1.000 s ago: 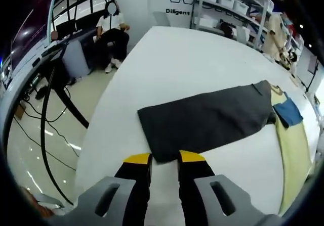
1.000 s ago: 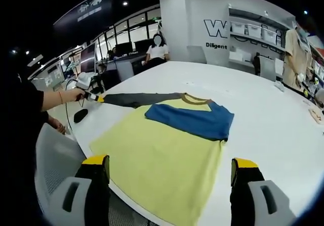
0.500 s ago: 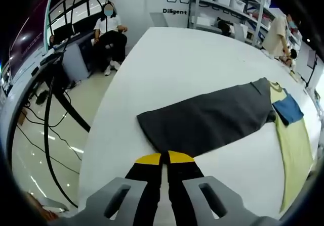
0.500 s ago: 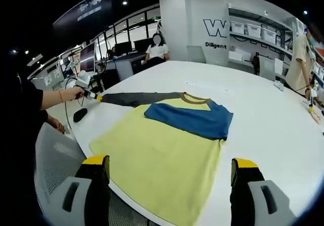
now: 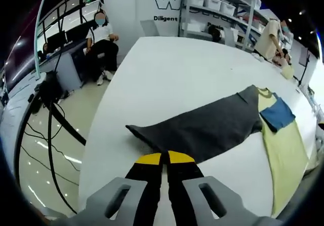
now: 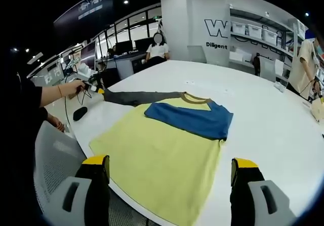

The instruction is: Fold the garment on the visible template until the final outline fits inside the template.

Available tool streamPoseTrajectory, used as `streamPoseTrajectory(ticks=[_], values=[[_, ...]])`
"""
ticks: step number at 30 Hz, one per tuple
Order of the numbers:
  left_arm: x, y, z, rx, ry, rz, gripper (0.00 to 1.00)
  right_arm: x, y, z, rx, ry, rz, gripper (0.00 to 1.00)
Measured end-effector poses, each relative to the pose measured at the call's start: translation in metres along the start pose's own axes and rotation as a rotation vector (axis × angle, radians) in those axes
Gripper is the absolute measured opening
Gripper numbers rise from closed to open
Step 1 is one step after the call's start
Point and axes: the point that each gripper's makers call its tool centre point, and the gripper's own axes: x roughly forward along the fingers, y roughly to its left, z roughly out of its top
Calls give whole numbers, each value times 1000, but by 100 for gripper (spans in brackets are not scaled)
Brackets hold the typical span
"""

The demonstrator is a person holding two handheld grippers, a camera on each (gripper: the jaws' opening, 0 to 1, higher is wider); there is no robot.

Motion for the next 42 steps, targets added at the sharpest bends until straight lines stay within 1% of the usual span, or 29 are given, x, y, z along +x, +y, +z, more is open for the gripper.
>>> streamPoseTrajectory(ticks=[2,3,4,6,9,11,12,14,17,21,23,24,30,34,37,39,40,42], values=[[0,-3,3,2,-7,-6,2,0,0,0,-1,1,1,99],[-1,-10,9,13,-19,-25,2,0,0,-1,-1,1,1,99],[-1,-12,12,15,-25,-29,2,0,1,-1,-2,2,1,99],[-2,-20,20,37,-39,-46,2,-1,1,-1,-1,2,2,99],[-2,-34,33,92,-55,-74,2,-1,1,-1,-2,0,1,99],[-2,-39,38,100,-61,-86,2,-1,1,-1,-2,0,2,99],[-2,-47,44,103,-72,-107,2,-1,1,-1,-5,2,3,99],[-2,-57,50,102,-74,-135,2,0,2,-1,-6,2,4,99],[-3,-72,58,130,-88,-166,2,0,3,0,-5,2,7,99],[0,-88,66,148,-95,-201,2,0,3,0,-5,2,10,99],[1,-93,67,154,-93,-211,2,-1,4,0,-5,-2,15,99],[3,-98,68,155,-88,-220,2,-1,5,1,-3,-1,17,99],[4,-120,75,178,-97,-257,2,-2,6,0,5,5,22,99],[5,-145,83,210,-112,-298,2,-1,7,1,5,7,26,99],[4,-159,88,226,-119,-305,2,-1,8,1,4,11,29,99],[4,-177,94,243,-136,-336,2,0,8,1,-3,11,30,99],[4,-180,95,245,-138,-340,2,0,8,2,-3,12,30,99],[4,-193,98,260,-139,-359,2,1,8,2,-3,12,31,99]])
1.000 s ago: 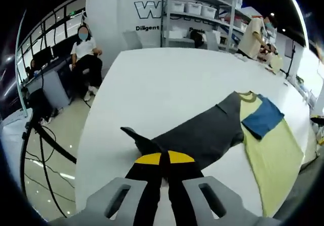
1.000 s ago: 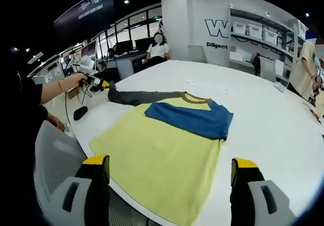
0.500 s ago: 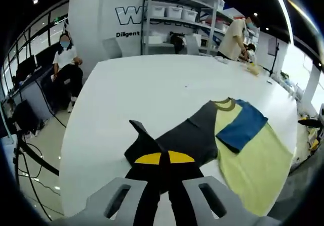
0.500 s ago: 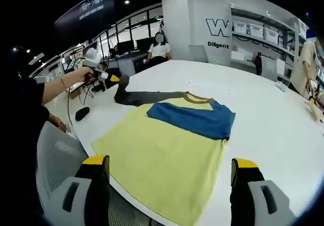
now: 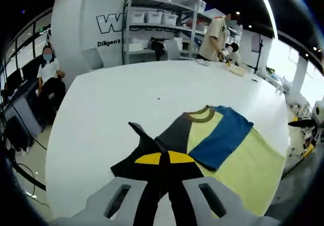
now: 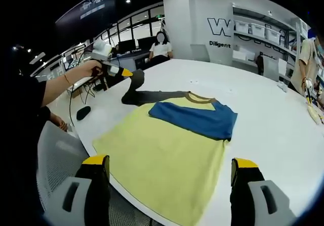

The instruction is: Fold the garment on the visible template until the final outline fits inside the template.

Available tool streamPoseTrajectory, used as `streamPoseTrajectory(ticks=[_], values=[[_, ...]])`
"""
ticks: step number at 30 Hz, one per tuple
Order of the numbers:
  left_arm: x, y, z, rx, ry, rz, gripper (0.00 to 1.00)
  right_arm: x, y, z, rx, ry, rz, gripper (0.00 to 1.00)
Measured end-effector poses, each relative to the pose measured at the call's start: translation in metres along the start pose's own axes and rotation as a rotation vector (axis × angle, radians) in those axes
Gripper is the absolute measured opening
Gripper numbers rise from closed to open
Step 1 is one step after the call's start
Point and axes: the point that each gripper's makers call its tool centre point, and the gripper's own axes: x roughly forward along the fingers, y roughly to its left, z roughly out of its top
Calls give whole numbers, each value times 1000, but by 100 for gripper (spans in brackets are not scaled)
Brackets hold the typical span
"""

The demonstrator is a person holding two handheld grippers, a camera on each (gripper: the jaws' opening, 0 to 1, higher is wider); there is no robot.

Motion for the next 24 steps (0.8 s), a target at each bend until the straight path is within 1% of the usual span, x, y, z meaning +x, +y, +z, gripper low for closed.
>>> streamPoseTrajectory(ticks=[1,3,7,12,15,20,22,24], values=[[4,-8,5,7,-5,-14,2,0,0,0,-3,2,0,99],[8,-16,9,14,-8,-31,2,0,0,0,-2,3,1,99],[16,-30,16,57,-1,-36,2,0,1,-1,-2,6,3,99],[23,-51,28,70,-16,-74,2,0,1,-2,-3,9,5,99],[29,-69,37,76,-26,-108,2,0,2,-3,-2,15,5,99],[35,-86,43,86,-34,-141,2,0,4,-2,0,14,9,99],[40,-96,46,94,-39,-152,1,0,3,-3,-1,16,8,99],[43,-106,50,91,-43,-176,1,0,4,-3,-1,18,10,99]])
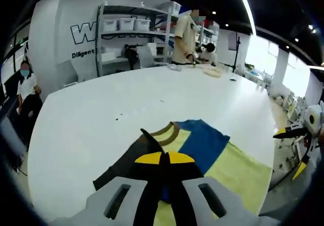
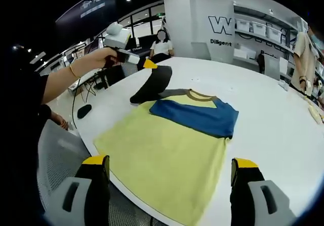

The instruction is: Fold the garment on the visible template until the final outline fits inside the template.

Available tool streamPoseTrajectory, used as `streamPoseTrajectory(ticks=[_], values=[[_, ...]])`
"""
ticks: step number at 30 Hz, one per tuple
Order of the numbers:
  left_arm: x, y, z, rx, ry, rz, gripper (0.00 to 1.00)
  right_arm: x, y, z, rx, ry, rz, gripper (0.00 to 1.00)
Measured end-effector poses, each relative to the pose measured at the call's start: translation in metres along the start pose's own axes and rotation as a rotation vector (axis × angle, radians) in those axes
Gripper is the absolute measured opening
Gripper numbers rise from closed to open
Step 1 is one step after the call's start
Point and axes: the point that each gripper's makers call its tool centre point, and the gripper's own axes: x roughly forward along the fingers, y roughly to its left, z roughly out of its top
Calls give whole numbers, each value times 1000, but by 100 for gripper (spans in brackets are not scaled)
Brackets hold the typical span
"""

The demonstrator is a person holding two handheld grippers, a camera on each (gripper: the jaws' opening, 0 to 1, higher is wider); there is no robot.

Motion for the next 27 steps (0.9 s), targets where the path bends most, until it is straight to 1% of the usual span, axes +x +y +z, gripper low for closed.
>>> streamPoseTrajectory(ticks=[2,4,7,8,14,17,21,27], values=[[5,-8,4,3,-4,-16,1,0,0,0,-1,1,2,99],[11,-18,8,26,0,-27,1,1,1,0,-1,2,5,99],[18,-27,12,30,-4,-41,1,2,0,0,-2,3,6,99],[24,-33,14,34,-8,-50,1,2,0,0,-2,2,6,99],[44,-54,14,78,5,-75,1,1,-1,-2,-2,8,5,99],[50,-62,14,76,12,-91,1,1,-2,-4,0,7,5,99],[60,-72,20,79,1,-99,1,1,-3,-7,5,12,4,99],[77,-87,19,89,8,-119,2,1,-6,-9,7,15,2,99]])
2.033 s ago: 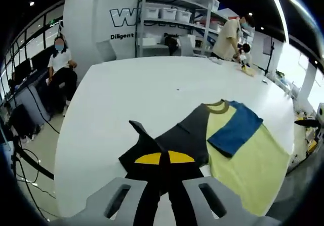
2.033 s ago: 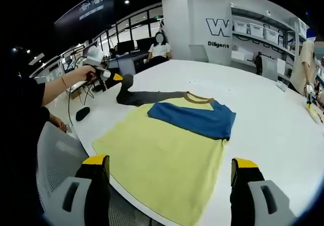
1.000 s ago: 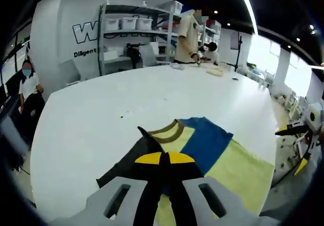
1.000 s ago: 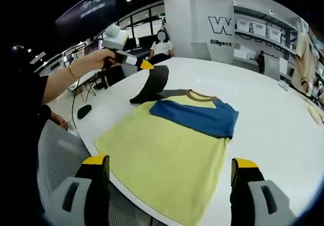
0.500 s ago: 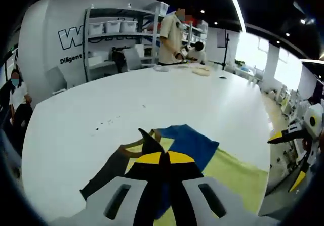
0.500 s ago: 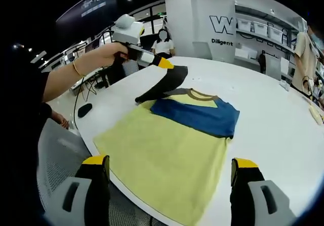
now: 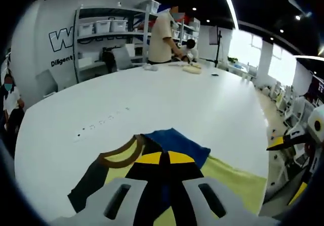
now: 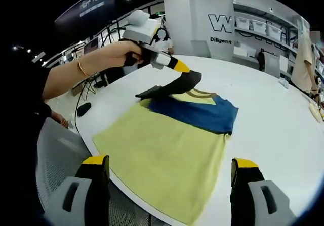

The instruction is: Fold the garment on the visible template until the final outline fits inside the template.

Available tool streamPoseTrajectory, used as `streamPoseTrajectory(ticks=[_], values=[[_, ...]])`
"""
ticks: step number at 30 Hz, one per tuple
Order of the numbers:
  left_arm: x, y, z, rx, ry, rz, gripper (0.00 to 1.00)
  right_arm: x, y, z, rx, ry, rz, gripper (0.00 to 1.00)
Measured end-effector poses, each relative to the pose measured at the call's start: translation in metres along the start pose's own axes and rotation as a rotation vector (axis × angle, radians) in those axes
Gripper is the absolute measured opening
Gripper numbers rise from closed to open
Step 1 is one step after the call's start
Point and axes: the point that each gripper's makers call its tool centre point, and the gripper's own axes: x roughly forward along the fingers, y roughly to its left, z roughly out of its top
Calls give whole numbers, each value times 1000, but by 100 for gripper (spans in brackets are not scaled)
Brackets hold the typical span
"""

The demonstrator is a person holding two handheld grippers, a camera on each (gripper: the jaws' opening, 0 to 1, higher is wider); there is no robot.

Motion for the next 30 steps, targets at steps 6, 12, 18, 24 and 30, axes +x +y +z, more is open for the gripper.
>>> streamPoseTrajectory(ticks=[6,12,18,24,30], values=[[18,-14,-2,1,12,-23,2,1,-1,0,-1,2,1,99],[34,-30,-8,-12,22,-42,2,0,-4,-4,5,8,-3,99],[46,-40,-12,-3,23,-52,2,1,-4,-5,6,15,-4,99],[62,-43,-24,-12,45,-52,2,1,-4,-5,6,15,-3,99],[76,-53,-43,-5,85,-67,2,-1,-7,-7,12,14,-8,99]])
